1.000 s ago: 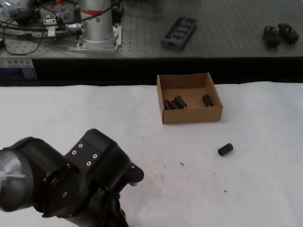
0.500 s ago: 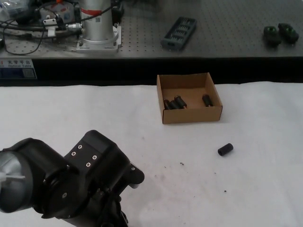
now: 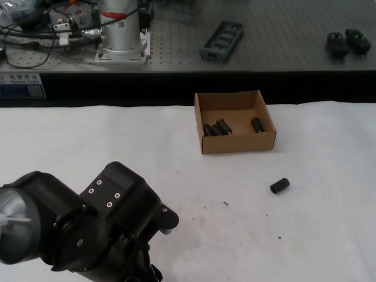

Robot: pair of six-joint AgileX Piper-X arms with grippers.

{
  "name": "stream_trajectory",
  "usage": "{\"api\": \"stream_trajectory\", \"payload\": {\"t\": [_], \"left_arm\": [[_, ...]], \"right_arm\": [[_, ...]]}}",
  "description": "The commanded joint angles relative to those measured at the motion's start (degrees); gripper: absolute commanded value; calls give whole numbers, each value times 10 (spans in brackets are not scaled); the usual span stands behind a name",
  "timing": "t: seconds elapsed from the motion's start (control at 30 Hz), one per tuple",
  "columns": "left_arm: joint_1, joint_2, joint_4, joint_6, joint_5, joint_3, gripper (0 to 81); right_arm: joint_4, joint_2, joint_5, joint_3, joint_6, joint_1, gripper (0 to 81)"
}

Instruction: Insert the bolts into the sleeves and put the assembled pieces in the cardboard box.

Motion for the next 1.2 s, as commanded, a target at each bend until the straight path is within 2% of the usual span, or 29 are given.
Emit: {"api": "stream_trajectory", "payload": {"t": [0.0, 0.37, 1.03, 1.17], "left_arm": [[-1, -9, 5, 5, 1, -2, 304], [1, -9, 5, 58, 1, -2, 303], [7, 55, 2, 69, 8, -37, 303], [7, 55, 14, 72, 27, -54, 247]], "right_arm": [[-2, 4, -8, 0, -4, -2, 286], [-2, 4, -8, 0, -4, -2, 286], [-2, 4, -8, 0, -4, -2, 286], [-2, 4, -8, 0, -4, -2, 286]]}}
